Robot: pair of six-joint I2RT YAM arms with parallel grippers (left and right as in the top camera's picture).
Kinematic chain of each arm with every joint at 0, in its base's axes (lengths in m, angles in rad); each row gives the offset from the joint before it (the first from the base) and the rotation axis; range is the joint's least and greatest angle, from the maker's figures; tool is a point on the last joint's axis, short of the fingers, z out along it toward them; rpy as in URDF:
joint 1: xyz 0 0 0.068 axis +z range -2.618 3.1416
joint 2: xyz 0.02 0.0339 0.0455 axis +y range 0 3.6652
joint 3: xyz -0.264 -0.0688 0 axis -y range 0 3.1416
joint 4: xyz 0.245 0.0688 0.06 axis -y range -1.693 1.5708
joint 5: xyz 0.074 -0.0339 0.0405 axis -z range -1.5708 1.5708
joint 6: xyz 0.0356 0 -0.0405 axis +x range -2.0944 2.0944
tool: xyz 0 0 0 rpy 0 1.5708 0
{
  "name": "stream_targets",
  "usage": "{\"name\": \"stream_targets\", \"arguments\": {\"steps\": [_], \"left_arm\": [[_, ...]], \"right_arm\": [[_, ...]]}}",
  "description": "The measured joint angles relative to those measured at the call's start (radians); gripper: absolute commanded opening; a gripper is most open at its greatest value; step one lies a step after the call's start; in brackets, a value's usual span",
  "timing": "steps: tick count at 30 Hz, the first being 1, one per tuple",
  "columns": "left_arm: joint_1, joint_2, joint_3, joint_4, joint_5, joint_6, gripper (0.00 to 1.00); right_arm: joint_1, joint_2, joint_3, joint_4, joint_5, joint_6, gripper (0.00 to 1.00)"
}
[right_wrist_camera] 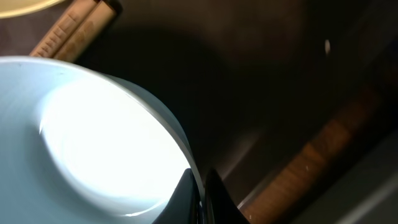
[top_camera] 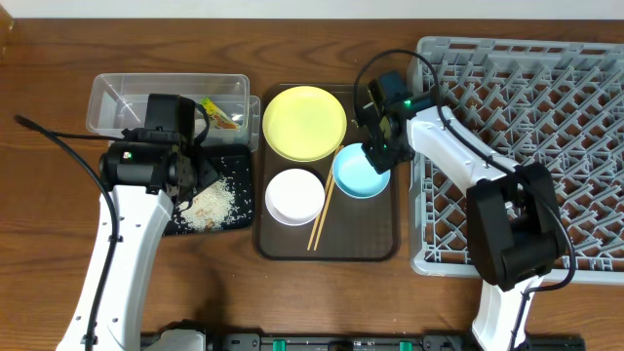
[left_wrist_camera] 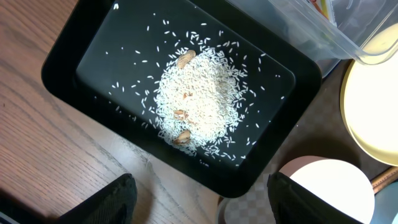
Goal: Sort waste into correct bins and load items into the dishwasher rack
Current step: 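Lift the light-blue bowl and place it in the rack's far corner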
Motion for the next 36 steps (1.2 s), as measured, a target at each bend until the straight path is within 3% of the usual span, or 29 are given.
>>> {"name": "stream_targets", "arguments": {"steps": [9,18,27,36], "left_arm": [[0.0,0.0,0.0,0.0,0.0,0.0,0.7],[0.0,0.0,0.0,0.002,0.0,0.0,0.7],[0.0,0.0,0.0,0.004,0.0,0.0,0.7],[0.0,0.0,0.0,0.004,0.0,0.0,0.7]], "right_arm": [[-0.035,-0.119,0.036,-0.003,0.107,0.051,0.01],[-0.101,-0.371,0.077,0.203,0.356,0.051,0.01],[-0.18,-0.304,0.077,0.521,0.716,-0.117,0.01],[-0.208,-0.154,0.077,0.658,0.906,-0.225,0.01]]}}
